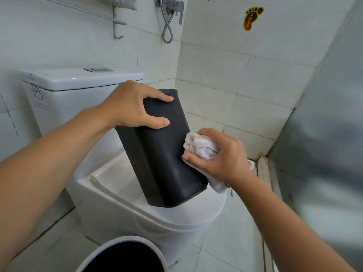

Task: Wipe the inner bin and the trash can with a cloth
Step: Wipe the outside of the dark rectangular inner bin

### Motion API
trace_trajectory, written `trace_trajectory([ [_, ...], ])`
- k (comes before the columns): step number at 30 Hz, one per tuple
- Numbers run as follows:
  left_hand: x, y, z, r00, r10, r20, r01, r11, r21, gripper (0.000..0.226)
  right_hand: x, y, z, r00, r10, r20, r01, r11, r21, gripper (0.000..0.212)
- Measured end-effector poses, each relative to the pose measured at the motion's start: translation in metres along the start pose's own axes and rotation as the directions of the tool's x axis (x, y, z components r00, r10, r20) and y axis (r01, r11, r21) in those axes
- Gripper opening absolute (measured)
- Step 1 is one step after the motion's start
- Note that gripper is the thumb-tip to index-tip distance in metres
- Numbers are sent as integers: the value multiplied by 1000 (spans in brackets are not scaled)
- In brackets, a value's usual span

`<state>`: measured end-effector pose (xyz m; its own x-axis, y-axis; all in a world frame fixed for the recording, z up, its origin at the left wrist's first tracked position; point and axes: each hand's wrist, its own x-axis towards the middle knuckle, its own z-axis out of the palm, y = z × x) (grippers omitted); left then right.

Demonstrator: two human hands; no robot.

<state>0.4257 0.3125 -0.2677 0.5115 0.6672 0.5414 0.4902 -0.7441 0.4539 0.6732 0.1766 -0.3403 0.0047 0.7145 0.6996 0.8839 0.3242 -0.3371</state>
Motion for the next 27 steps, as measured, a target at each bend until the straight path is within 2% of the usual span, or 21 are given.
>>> trace_trajectory([
  [2,3,4,3,1000,24,3,-25,999,36,68,8,-7,1,998,62,-31,-63,998,-19,56],
  [5,6,6,4,1000,4,3,-4,998,68,69,11,-7,1,992,122,-6,-123,992,-14,54],
  [10,5,-1,1,998,-64,-1,64,998,30,57,-16,11,-12,983,55,177,-68,995,67,52],
  [12,5,-3,1,998,-70,-7,70,997,22,54,-26,16,-15,979,50,197,-65,995,69,51],
  [18,7,7,4,1000,-28,12,28,998,48,58,-18,11,-12,994,-29,103,33,999,-37,49],
  [22,9,16,11,1000,24,16,-26,994,104,64,9,-4,-5,999,41,25,-40,999,-37,51],
  [24,9,12,9,1000,18,0,-18,995,96,63,18,-8,-1,996,84,36,-82,996,-38,50],
  [27,9,7,7,1000,-7,-10,8,996,86,56,21,-7,-2,995,66,76,-65,998,-21,52],
])
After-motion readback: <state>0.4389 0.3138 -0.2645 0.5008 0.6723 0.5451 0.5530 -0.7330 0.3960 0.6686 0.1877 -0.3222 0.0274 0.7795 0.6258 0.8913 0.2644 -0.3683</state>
